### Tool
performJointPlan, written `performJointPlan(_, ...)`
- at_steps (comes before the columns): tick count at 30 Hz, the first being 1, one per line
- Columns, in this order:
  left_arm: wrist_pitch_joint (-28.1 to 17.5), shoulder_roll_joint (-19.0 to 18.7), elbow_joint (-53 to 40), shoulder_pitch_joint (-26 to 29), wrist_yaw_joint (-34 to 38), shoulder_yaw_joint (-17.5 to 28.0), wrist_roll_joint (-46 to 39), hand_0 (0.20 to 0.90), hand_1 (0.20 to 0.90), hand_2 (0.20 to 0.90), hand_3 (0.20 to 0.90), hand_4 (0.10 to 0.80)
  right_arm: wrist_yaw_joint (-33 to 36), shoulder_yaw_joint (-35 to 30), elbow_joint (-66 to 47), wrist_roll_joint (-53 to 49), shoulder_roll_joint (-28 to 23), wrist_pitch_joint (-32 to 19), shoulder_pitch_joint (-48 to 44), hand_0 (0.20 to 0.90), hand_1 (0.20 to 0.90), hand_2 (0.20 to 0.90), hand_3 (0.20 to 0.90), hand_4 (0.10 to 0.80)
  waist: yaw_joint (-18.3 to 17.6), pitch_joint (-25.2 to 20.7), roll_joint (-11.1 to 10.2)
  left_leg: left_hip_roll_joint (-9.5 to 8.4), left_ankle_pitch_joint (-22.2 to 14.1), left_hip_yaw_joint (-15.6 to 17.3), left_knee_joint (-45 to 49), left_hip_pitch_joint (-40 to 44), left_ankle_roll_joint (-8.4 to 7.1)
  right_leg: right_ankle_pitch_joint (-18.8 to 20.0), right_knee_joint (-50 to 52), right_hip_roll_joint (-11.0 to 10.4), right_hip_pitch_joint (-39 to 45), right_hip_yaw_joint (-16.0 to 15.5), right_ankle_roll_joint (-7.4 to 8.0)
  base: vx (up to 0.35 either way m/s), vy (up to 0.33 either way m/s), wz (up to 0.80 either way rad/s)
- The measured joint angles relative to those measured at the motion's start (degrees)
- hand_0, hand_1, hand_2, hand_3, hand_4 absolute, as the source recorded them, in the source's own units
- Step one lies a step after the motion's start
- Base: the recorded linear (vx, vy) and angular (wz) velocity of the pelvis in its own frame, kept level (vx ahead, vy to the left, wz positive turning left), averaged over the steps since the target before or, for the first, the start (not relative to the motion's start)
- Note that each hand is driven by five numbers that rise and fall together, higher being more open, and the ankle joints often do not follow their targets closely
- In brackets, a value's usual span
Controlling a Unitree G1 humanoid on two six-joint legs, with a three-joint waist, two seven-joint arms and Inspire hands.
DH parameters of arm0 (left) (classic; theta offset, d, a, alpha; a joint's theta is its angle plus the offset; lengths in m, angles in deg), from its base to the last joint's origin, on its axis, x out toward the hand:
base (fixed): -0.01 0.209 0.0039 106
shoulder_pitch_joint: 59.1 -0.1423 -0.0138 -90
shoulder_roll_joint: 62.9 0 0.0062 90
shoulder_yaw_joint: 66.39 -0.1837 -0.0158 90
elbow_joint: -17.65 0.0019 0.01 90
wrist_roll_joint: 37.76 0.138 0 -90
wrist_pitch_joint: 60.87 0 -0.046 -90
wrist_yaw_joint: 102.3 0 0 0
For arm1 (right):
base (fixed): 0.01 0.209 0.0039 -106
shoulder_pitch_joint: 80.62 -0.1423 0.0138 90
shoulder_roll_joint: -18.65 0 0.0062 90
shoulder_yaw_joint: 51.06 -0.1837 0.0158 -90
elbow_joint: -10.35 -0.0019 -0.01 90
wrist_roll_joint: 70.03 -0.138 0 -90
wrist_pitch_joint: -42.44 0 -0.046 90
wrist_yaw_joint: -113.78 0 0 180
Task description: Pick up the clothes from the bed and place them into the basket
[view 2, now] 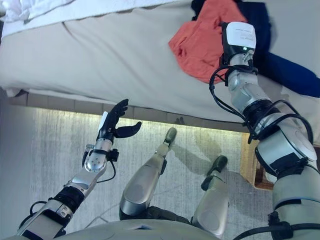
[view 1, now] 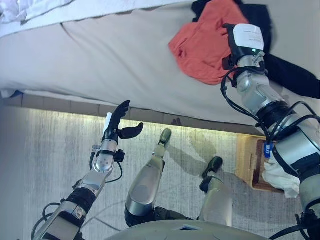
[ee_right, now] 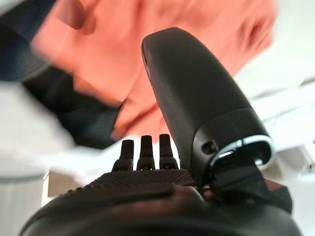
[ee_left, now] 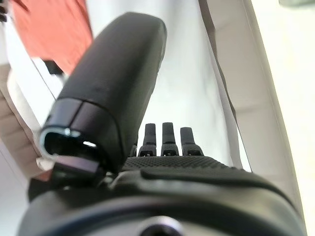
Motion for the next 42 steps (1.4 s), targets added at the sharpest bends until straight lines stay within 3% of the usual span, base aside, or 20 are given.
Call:
performJointPlan(3,0.02,-2.21,-2.07,1.65,3.25,-0.03,3.47,0.9,0.9,0.9,0.9,0.8,-0.1,0.18,4.41,0.56,3.37,0.48,-1.03,0.9,0.9,0.9,0.9,0.8,0.94,0.08,-0.13,-0.65,-0.27,-0.88,1.62,-2.25,0.35,-0.58,1.77,-0.64,-1.75,-0.5,0.13,0.025,0.045,0.16)
performJointPlan(8,-0.04,-2.87,-4.12,2.13,3.51,-0.26,3.32,0.9,0.9,0.9,0.9,0.8,-1.11,1.22,11.92,0.7,6.09,0.63,-5.11,0.9,0.9,0.9,0.9,0.8,1.13,0.09,-0.14,-0.57,-0.72,-1.39,3.44,-3.63,0.42,-1.1,3.03,-0.56,-2.53,-1.07,0.02,0.013,0.005,0.04)
performJointPlan(17,-1.81,-3.02,-9.67,0.22,3.45,-1.07,1.79,0.9,0.9,0.9,0.9,0.8,-4.33,1.28,16.96,2.22,5.74,3.84,-9.32,0.9,0.9,0.9,0.9,0.8,1.46,0.07,-0.13,-0.47,-2.23,-2.23,9.59,-11.16,0.47,-2.6,8.97,-0.28,-10.18,0.06,-1.25,-0.009,0.007,0.0)
performJointPlan(18,-2.05,-3.07,-10.26,0.12,3.5,-1.15,1.78,0.9,0.9,0.9,0.9,0.8,-4.92,1.31,17.74,2.24,5.86,4.2,-9.45,0.851,0.851,0.851,0.842,0.742,1.57,0.07,-0.12,-0.49,-2.27,-2.2,10.01,-11.59,0.48,-2.68,9.59,-0.32,-10.69,0.16,-1.38,0.051,-0.027,-0.01)
performJointPlan(19,-2.53,-3.1,-10.91,-0.01,3.51,-1.15,1.76,0.9,0.9,0.9,0.9,0.8,-5.74,1.71,18.52,2.29,5.85,4.75,-9.65,0.851,0.851,0.851,0.842,0.742,1.67,0.07,-0.12,-0.54,-2.28,-2.25,10.42,-12.02,0.48,-2.75,9.9,-0.39,-11.1,0.16,-1.47,0.049,-0.029,-0.01)
performJointPlan(20,-2.69,-3.19,-11.63,-0.09,3.53,-1.16,1.7,0.9,0.9,0.9,0.9,0.8,-6.73,2.06,19.15,2.51,5.81,5.66,-10.0,0.66,0.66,0.66,0.62,0.52,1.81,0.07,-0.12,-0.52,-2.36,-2.2,10.86,-12.57,0.41,-2.79,10.38,-0.39,-11.61,0.3,-1.54,0.053,-0.032,0.01)
performJointPlan(21,-2.8,-3.37,-12.46,-0.27,3.52,-1.11,1.41,0.9,0.9,0.9,0.9,0.8,-7.86,2.29,19.88,3.06,5.81,6.44,-10.71,0.58,0.58,0.58,0.527,0.427,1.91,0.05,-0.08,-0.58,-3.3,-2.26,11.47,-13.09,-0.06,-3.16,11.37,-0.68,-12.23,0.15,-1.41,0.0,0.0,0.0)
performJointPlan(22,-2.84,-3.52,-13.16,-0.47,3.51,-1.12,1.1,0.9,0.9,0.9,0.9,0.8,-8.75,2.29,20.09,3.28,5.62,7.39,-10.9,0.394,0.394,0.394,0.31,0.21,2.12,0.05,-0.08,-0.67,-3.32,-2.11,12.15,-13.57,-0.09,-3.53,11.97,-0.63,-12.87,0.63,-1.92,0.0,0.0,0.0)
performJointPlan(23,-2.87,-3.72,-13.68,-0.88,3.51,-1.12,0.53,0.9,0.9,0.9,0.9,0.8,-9.41,2.45,20.19,3.27,5.6,8.28,-11.09,0.3,0.3,0.3,0.2,0.1,2.45,0.05,-0.08,-0.66,-3.34,-2.16,12.5,-13.71,-0.05,-3.57,12.29,-0.62,-13.17,0.77,-1.95,-0.021,-0.002,-0.05)
performJointPlan(34,-2.9,-4.67,-15.72,-4.31,2.59,-1.02,-2.18,0.9,0.9,0.9,0.9,0.8,-12.4,3.43,22.72,2.8,4.44,10.54,-12.62,0.3,0.3,0.3,0.2,0.1,2.55,0.04,-0.08,-0.63,-3.72,-1.38,14.87,-16.32,0.44,-3.69,14.33,-0.53,-15.93,2.0,-1.9,-0.009,-0.003,-0.03)
performJointPlan(42,-2.8,-4.67,-15.55,-4.07,2.21,-0.87,-2.23,0.9,0.9,0.9,0.9,0.8,-8.95,3.14,22.43,-0.24,4.38,9.12,-11.83,0.3,0.3,0.3,0.2,0.1,2.18,0.06,-0.11,-0.1,-4.58,-0.7,15.47,-12.8,0.56,-3.66,12.89,0.27,-12.19,2.43,-1.92,-0.021,-0.017,-0.07)
